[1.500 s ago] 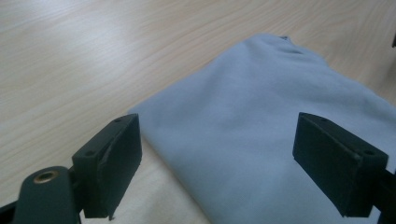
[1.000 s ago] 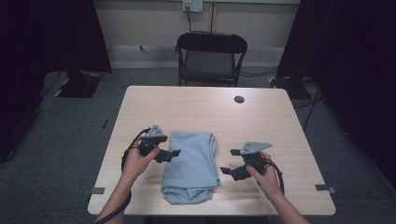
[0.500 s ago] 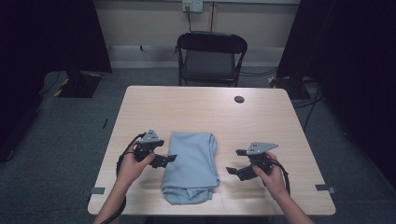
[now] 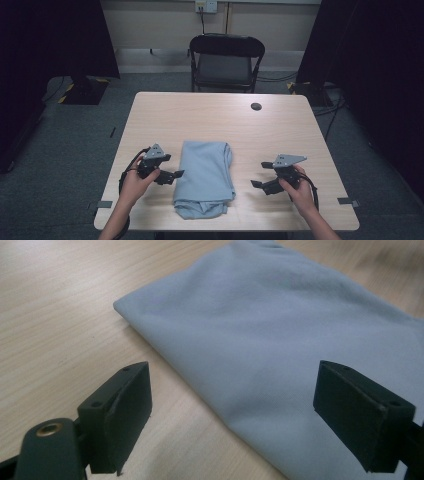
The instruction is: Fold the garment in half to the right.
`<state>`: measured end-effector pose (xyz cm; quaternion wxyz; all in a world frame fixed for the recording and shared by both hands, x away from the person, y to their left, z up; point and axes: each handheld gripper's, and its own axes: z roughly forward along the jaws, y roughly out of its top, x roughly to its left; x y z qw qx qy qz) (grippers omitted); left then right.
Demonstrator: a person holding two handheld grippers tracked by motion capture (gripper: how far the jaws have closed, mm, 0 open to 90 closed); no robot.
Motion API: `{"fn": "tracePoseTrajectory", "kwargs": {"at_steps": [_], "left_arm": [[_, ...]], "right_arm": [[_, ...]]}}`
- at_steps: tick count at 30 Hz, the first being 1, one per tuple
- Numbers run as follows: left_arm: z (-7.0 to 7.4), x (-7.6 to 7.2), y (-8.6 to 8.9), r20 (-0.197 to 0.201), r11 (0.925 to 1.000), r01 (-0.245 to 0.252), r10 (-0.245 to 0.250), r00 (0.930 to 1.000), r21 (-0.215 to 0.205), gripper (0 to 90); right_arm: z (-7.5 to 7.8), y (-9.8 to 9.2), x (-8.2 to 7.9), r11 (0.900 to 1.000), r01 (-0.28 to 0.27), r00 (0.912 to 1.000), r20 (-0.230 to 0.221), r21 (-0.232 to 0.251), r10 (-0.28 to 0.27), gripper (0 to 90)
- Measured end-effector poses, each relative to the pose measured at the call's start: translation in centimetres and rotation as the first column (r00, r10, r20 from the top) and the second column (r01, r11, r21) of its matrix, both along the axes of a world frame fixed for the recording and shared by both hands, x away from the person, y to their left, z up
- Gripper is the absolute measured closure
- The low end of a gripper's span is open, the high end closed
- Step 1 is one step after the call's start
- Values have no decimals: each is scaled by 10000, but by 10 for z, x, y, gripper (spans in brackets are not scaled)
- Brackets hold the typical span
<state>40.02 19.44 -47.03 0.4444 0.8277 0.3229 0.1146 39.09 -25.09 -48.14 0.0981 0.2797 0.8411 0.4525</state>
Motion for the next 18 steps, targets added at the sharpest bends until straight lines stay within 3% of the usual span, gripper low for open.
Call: {"fn": "tracePoseTrajectory", "kwargs": {"at_steps": [18], "left_arm": [[-8, -14, 19, -61, 10000, -74, 74, 10000, -17, 154]], "right_arm": [[-3, -23, -4, 9994, 238, 9997, 95, -265, -236, 123]]}}
